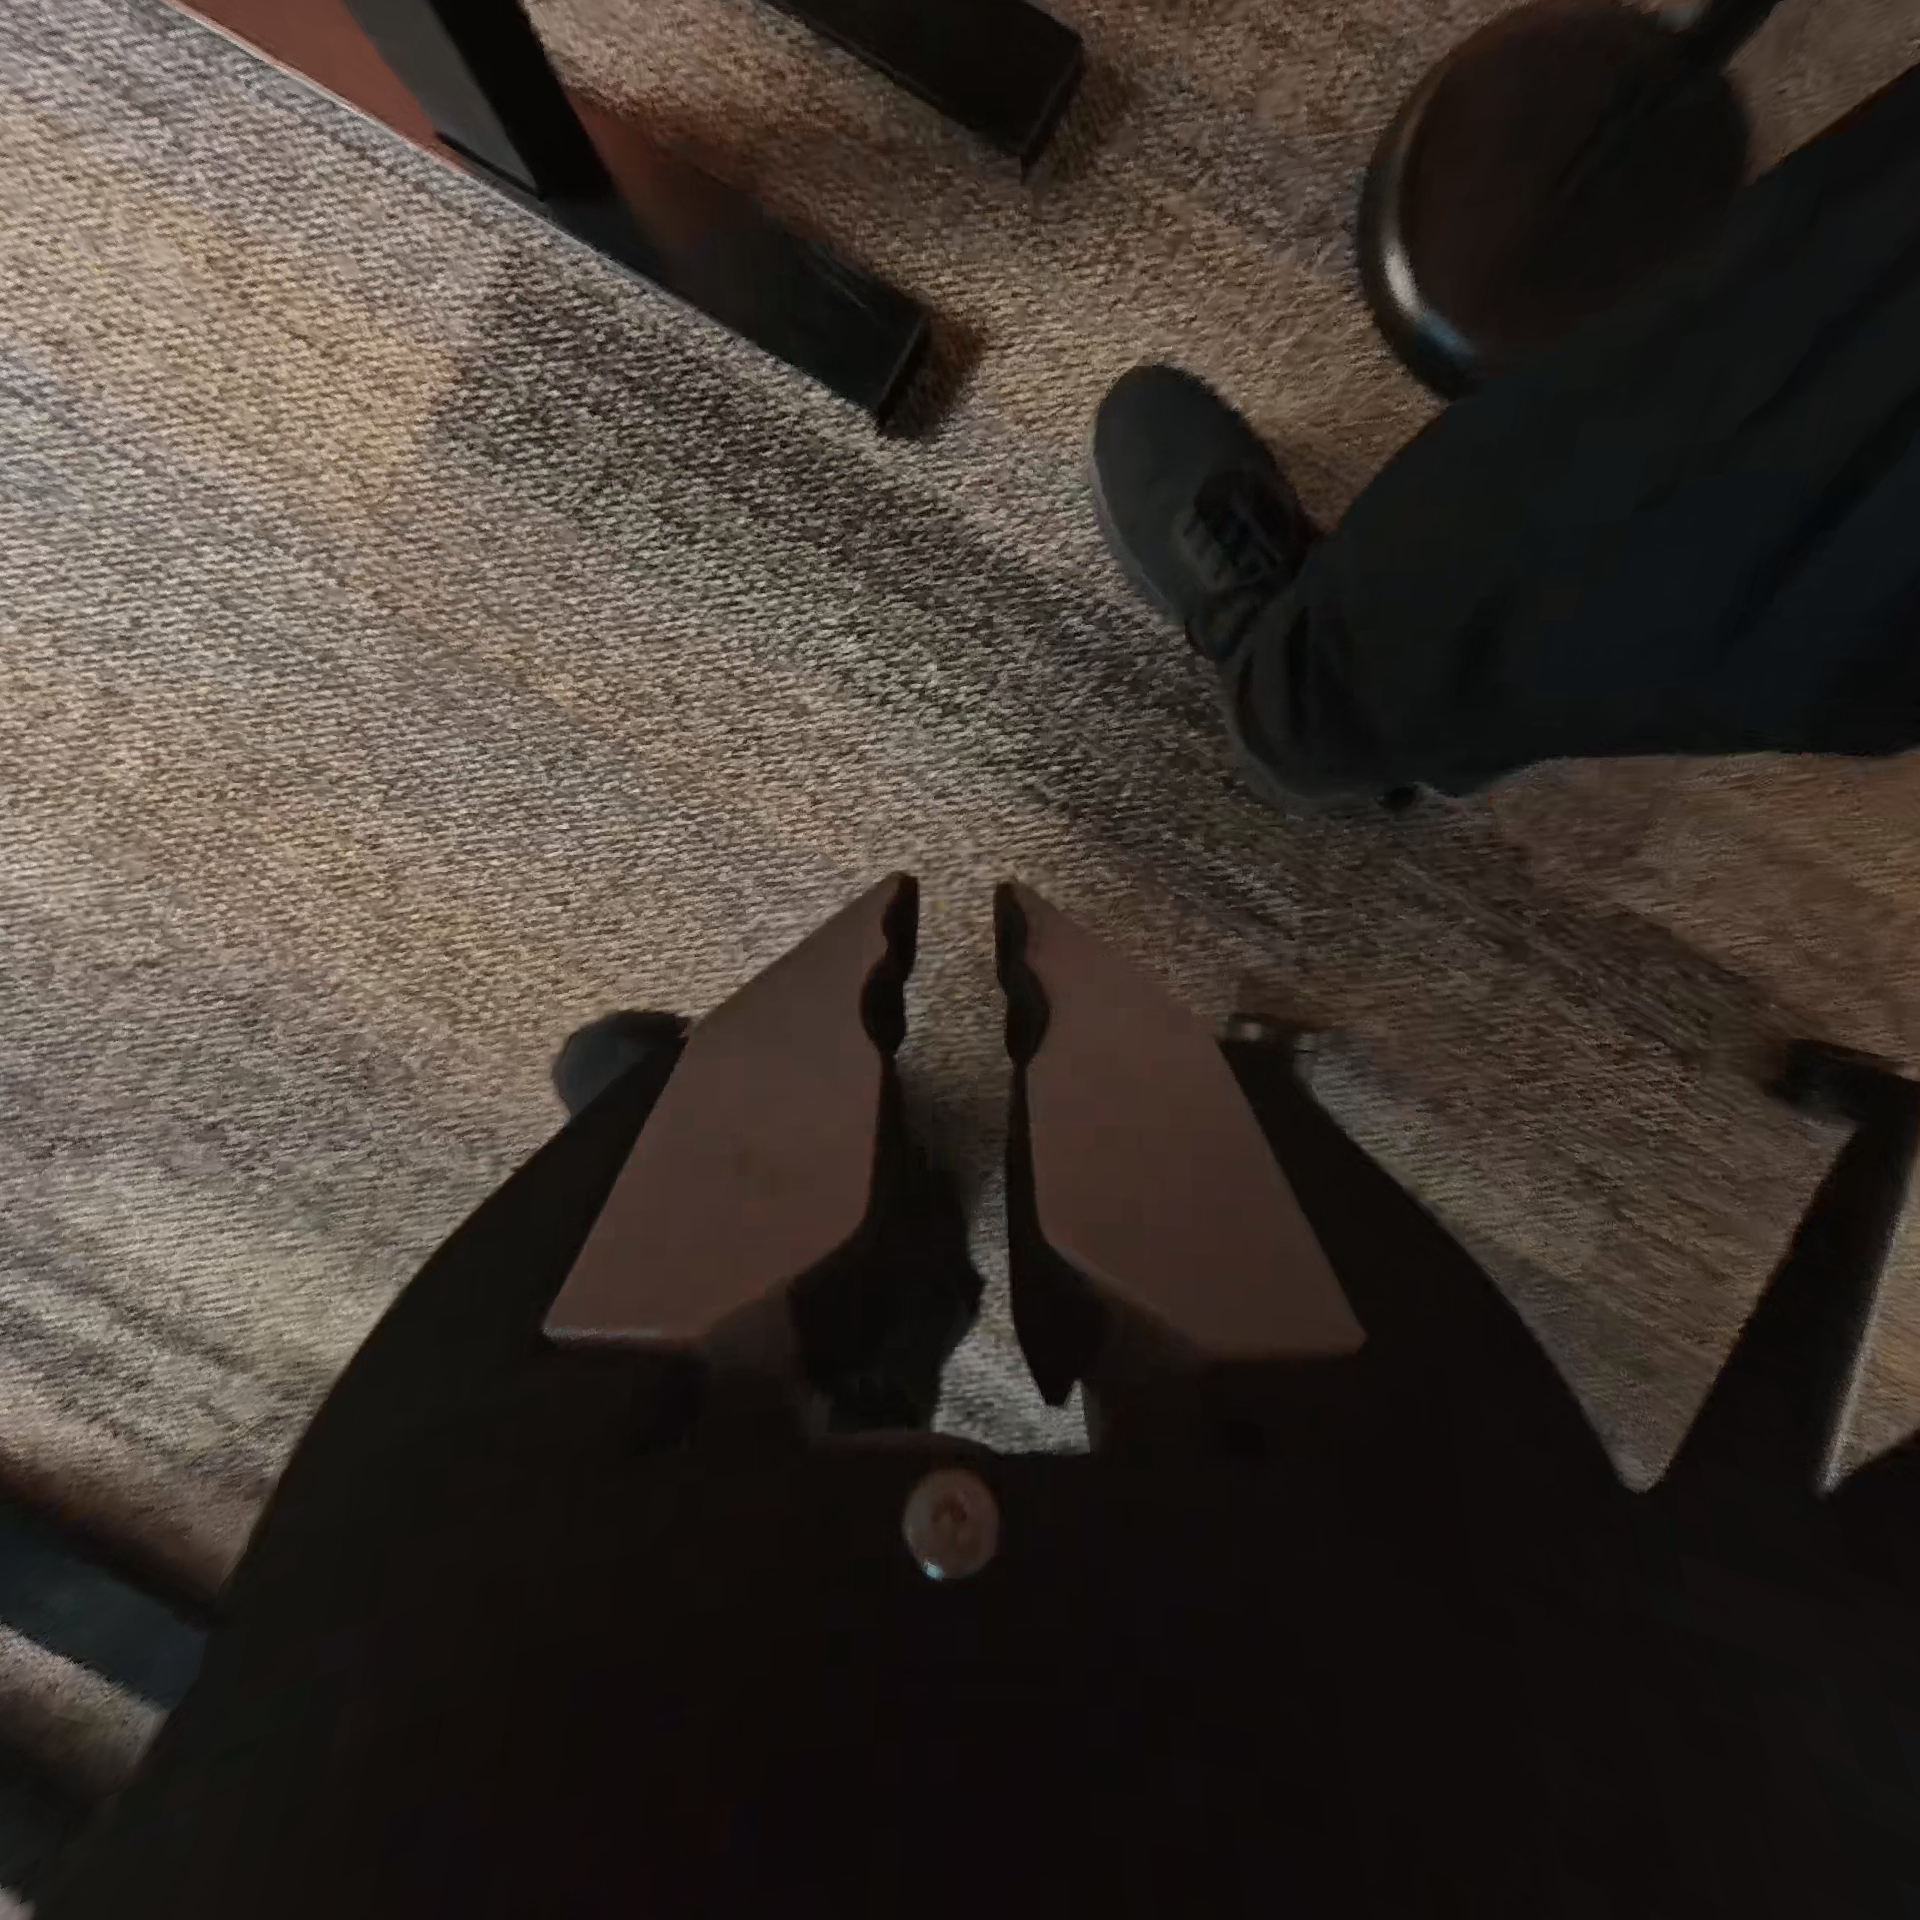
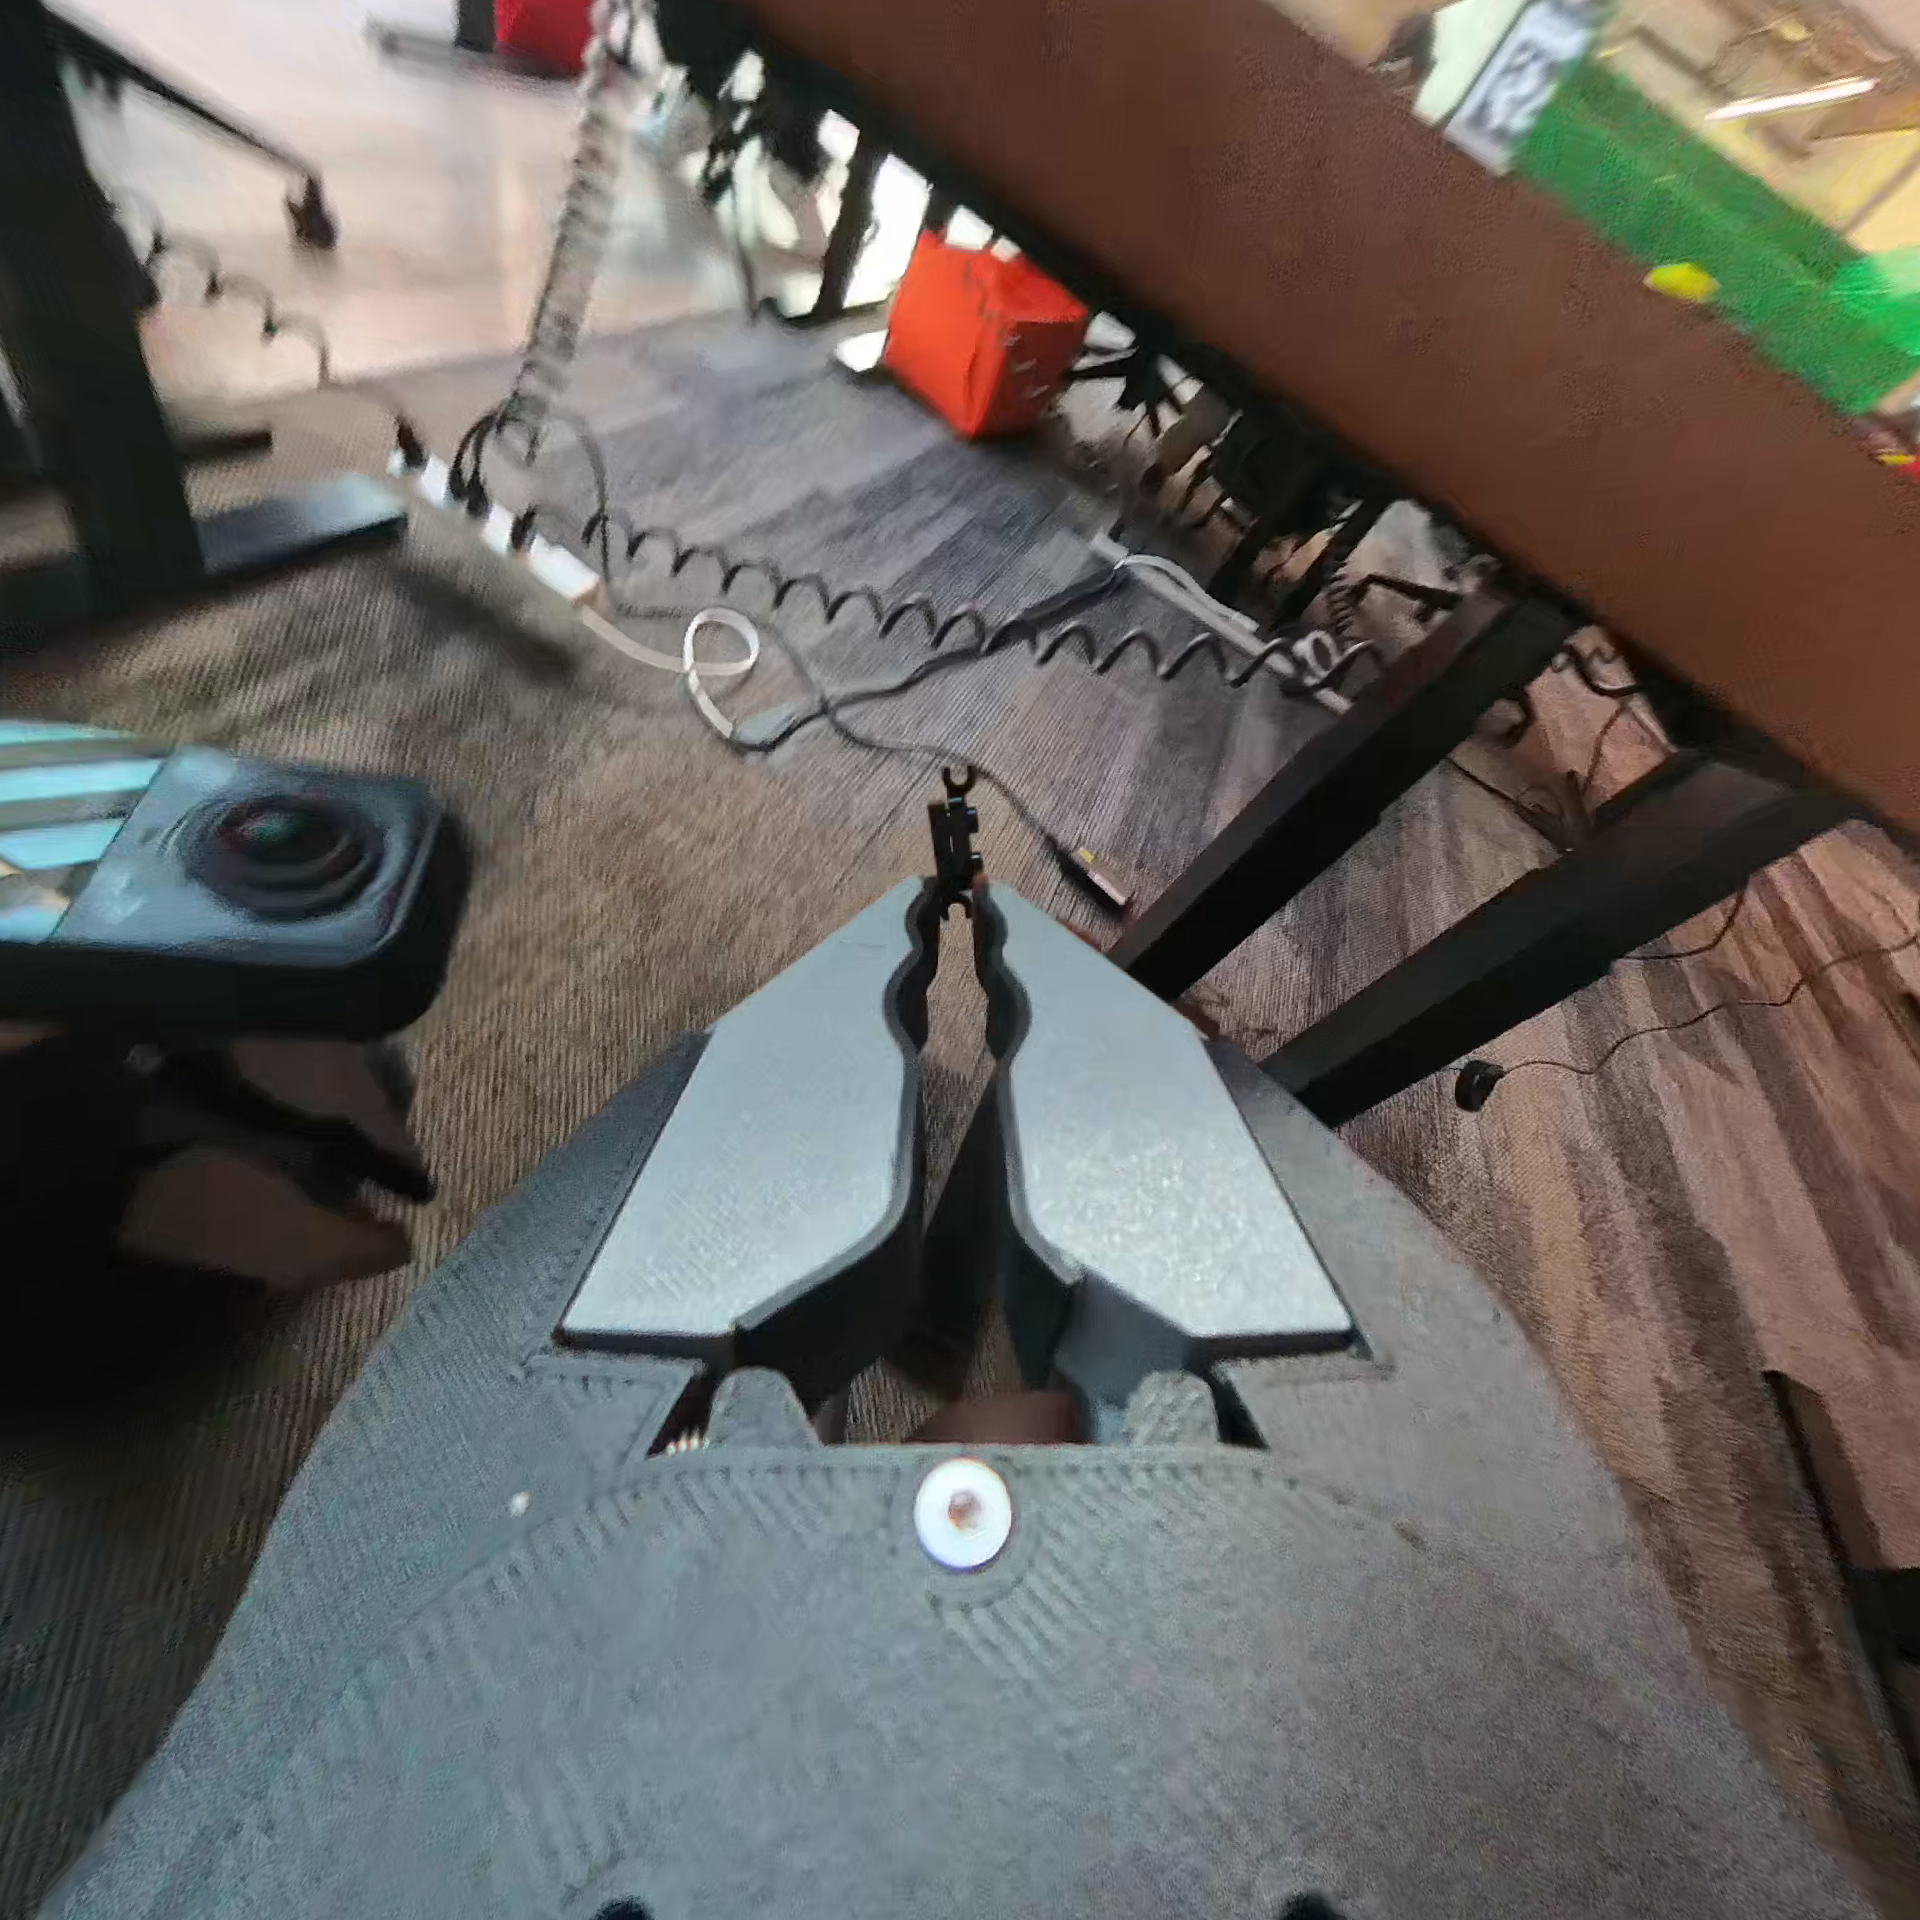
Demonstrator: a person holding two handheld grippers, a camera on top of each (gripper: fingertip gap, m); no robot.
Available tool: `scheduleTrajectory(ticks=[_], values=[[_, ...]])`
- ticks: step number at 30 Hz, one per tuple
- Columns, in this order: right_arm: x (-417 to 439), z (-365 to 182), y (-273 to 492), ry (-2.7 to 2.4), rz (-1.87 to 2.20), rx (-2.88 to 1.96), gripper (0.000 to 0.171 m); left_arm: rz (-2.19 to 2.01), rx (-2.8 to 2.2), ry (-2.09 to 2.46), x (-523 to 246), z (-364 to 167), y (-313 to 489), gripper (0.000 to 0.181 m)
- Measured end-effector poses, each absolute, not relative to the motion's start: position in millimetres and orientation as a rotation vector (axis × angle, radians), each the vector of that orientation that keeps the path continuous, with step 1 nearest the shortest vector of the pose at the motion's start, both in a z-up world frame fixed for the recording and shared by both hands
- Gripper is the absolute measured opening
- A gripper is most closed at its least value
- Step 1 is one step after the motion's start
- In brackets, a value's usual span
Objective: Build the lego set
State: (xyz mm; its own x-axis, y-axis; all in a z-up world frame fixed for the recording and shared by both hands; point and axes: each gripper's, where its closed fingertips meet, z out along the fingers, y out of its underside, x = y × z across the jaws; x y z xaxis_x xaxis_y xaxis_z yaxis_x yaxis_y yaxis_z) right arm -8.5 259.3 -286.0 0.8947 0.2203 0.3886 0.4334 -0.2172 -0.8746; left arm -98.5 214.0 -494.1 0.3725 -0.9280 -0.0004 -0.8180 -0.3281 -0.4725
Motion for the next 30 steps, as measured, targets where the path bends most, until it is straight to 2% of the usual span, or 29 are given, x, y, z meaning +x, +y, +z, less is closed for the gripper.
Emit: scheduleTrajectory(ticks=[6,12,23,30], values=[[-13,-294,319,-0.497,-0.132,-1.798,0.003,-0.079,-2.244,1.646,-136,-513,263,0.009],[-16,-307,329,-0.804,-0.328,-1.739,0.003,-0.171,-2.327,1.533,-101,-498,279,0.010],[96,-310,246,-0.602,-0.367,-1.834,0.004,-0.015,-2.178,1.964,-17,-541,223,0.013],[144,-309,168,-0.427,-0.334,-1.826,0.004,-0.184,-2.049,2.059,41,-547,152,0.012]])
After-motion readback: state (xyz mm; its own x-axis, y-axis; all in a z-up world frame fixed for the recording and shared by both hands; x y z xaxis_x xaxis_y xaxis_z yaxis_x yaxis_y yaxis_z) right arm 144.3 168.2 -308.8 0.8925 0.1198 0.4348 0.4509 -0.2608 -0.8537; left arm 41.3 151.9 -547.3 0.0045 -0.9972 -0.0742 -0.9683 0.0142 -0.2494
